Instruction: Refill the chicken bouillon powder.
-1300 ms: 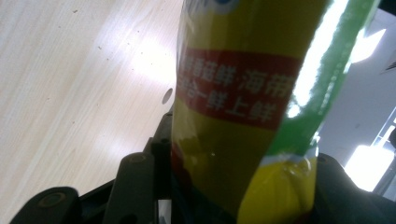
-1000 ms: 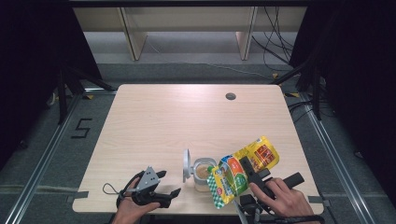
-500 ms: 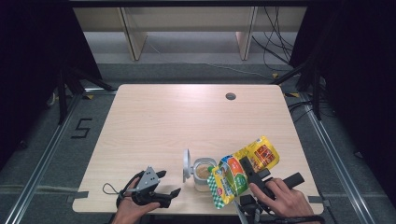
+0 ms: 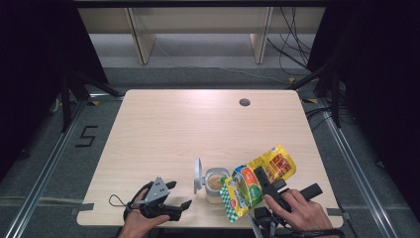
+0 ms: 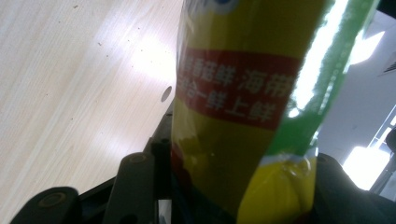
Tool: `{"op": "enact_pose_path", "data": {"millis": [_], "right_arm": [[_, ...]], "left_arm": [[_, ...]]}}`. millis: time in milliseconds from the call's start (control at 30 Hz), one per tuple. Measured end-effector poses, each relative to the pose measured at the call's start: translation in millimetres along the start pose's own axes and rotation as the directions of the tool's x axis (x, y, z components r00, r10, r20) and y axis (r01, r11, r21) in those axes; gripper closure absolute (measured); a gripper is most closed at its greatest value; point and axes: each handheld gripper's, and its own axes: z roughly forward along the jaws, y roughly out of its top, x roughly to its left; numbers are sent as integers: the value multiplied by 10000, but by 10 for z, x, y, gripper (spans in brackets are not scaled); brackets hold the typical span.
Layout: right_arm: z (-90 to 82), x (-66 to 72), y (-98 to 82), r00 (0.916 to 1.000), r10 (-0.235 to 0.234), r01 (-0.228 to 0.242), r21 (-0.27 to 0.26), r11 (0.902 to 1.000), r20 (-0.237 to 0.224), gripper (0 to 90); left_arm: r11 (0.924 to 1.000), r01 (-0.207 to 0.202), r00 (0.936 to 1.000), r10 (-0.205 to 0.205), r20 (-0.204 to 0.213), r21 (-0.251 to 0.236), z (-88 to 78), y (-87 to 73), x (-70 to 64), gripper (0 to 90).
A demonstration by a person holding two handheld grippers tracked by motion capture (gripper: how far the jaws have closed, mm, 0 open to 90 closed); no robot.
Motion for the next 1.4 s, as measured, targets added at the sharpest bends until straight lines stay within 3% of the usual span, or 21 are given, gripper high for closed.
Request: {"op": "enact_pose_path", "data": {"millis": [67, 200, 267, 300, 367, 400, 467, 500, 567, 733, 867, 933, 967, 1000, 1067, 1133, 1167, 1200, 1267, 1300, 1400], "right_arm": [[1, 0, -1, 10000, -27, 27, -9, 10000, 8, 571], [-9, -8, -7, 10000, -77, 77, 75, 9999, -47, 572], [-4, -1, -9, 10000, 25, -25, 63, 10000, -2, 572], [-13, 20, 0, 9993, 373, -373, 178, 9991, -37, 572], [-11, 23, -1, 9994, 350, -349, 187, 9992, -69, 572], [0, 6, -11, 10000, -26, 26, 68, 10000, 21, 572], [0, 6, -8, 10000, 29, -29, 65, 10000, -28, 572], [-4, 0, -8, 9999, -117, 118, 107, 9999, -47, 572], [-7, 30, 11, 9993, 373, -373, 132, 9992, -62, 572], [-5, 34, 18, 9994, 353, -353, 134, 9993, -47, 572], [-6, 28, 11, 9995, 317, -316, 140, 9994, -49, 572], [-9, 27, 11, 9997, 220, -219, 213, 9995, -65, 572], [-7, 29, 16, 9997, 215, -213, 208, 9996, -72, 572], [3, 7, 12, 9998, -196, 196, 90, 9998, -28, 573], [-4, 34, 35, 9996, 294, -293, 93, 9995, -60, 572], [-2, 11, 30, 10000, -68, 68, 31, 10000, -36, 572], [-9, 26, 36, 9997, 229, -229, 94, 9997, -64, 572], [1, 1, 20, 9998, -198, 198, -15, 9998, -17, 572], [-5, 30, 14, 9997, 248, -248, 148, 9996, -38, 572], [-11, 29, 10, 9997, 223, -221, 226, 9995, -87, 572], [-6, 3, 16, 9998, -206, 206, 36, 9998, -39, 573]], "left_arm": [[9992, 294, 9995, -292, 100, -265, 12, -1, -22, 177], [9997, 183, 9998, -182, 52, -171, 8, 0, -14, 177], [9996, 220, 9997, -219, 72, -193, 9, -2, -17, 177], [9998, 159, 9999, -158, 28, -134, 7, -1, -11, 177], [9992, 302, 9995, -300, 101, -264, 13, -1, -22, 177], [9991, 315, 9995, -312, 101, -268, 14, -2, -23, 177], [9992, 312, 9995, -309, 106, -265, 13, -1, -23, 177], [10000, 59, 10000, -59, -2, -56, 1, 0, -3, 177], [9995, 252, 9996, -250, 118, -178, 7, 2, -16, 177], [9994, 283, 9995, -280, 131, -219, 9, 1, -18, 177], [9998, 142, 9999, -142, 22, -106, 6, -1, -9, 177], [9991, 326, 9994, -324, 104, -267, 14, -1, -24, 177], [10000, 76, 10000, -76, -2, -61, 4, 0, -5, 178], [9997, 187, 9998, -186, 50, -159, 9, -1, -14, 177], [9996, 210, 9998, -208, 75, -194, 8, 0, -16, 177], [9993, 293, 9995, -291, 117, -236, 10, 0, -20, 178], [9993, 287, 9995, -284, 101, -255, 11, 0, -21, 177], [9993, 289, 9995, -287, 103, -254, 11, 0, -20, 177], [9997, 195, 9998, -193, 101, -145, 4, 2, -12, 177], [9992, 305, 9995, -302, 102, -263, 12, -1, -23, 177], [9991, 325, 9994, -322, 108, -274, 17, -2, -24, 177]]}}
